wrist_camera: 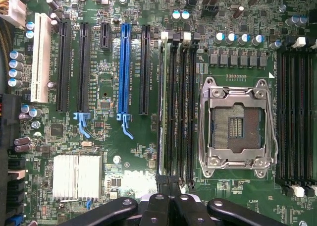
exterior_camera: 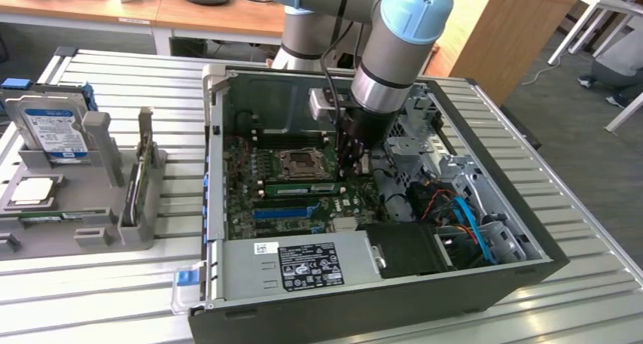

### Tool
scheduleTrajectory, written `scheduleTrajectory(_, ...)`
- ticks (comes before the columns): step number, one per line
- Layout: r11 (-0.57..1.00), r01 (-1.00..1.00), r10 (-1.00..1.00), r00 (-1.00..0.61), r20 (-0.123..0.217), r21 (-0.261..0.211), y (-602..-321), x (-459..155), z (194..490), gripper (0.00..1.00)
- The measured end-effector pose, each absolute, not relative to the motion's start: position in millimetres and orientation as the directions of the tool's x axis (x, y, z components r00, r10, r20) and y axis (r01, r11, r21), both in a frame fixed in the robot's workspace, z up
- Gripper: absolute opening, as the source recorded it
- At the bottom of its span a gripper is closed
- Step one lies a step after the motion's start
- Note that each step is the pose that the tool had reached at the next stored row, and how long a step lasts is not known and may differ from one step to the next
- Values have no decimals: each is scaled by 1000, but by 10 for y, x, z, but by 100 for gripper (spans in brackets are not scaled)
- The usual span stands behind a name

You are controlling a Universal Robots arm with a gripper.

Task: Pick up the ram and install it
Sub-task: 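Press down the ram until it locks into place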

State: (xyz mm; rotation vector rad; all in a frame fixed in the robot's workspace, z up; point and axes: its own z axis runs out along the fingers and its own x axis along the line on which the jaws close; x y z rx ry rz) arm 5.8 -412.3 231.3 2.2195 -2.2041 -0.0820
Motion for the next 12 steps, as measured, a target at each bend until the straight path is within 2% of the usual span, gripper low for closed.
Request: scheduleTrajectory(12,-23,-999,-999,22,-28,46,-4123,67,2313,11)
